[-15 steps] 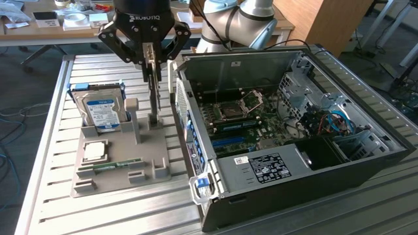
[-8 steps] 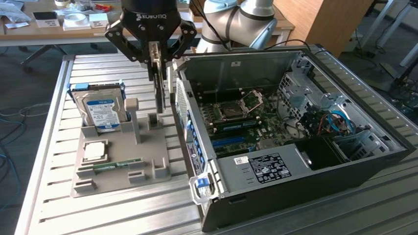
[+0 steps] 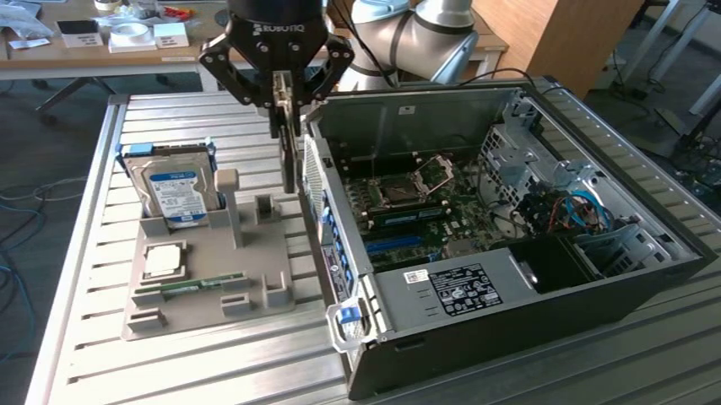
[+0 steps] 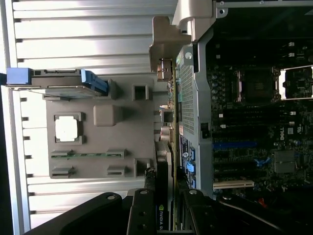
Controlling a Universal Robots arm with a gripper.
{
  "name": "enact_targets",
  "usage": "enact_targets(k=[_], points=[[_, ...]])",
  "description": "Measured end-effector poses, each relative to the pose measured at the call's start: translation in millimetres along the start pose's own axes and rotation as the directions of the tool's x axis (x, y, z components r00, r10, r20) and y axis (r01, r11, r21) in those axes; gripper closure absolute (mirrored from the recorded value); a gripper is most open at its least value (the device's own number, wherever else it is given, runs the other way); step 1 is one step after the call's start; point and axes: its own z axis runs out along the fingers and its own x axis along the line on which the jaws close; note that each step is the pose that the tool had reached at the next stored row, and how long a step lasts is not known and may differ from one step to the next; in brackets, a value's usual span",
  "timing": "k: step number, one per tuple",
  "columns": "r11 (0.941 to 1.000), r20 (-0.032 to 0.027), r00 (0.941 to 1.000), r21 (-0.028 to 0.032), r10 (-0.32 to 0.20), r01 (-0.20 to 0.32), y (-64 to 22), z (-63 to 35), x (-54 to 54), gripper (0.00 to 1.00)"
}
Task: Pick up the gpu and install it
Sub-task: 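Pick up the gpu and move the gpu toward the slot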
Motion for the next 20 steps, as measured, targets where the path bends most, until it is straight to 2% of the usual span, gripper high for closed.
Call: enact_targets(k=[20], points=[[1.0000, 0.0002, 1.0000, -0.0001, 0.000, 0.000, 2.5, 1.2, -38.9, 0.73]])
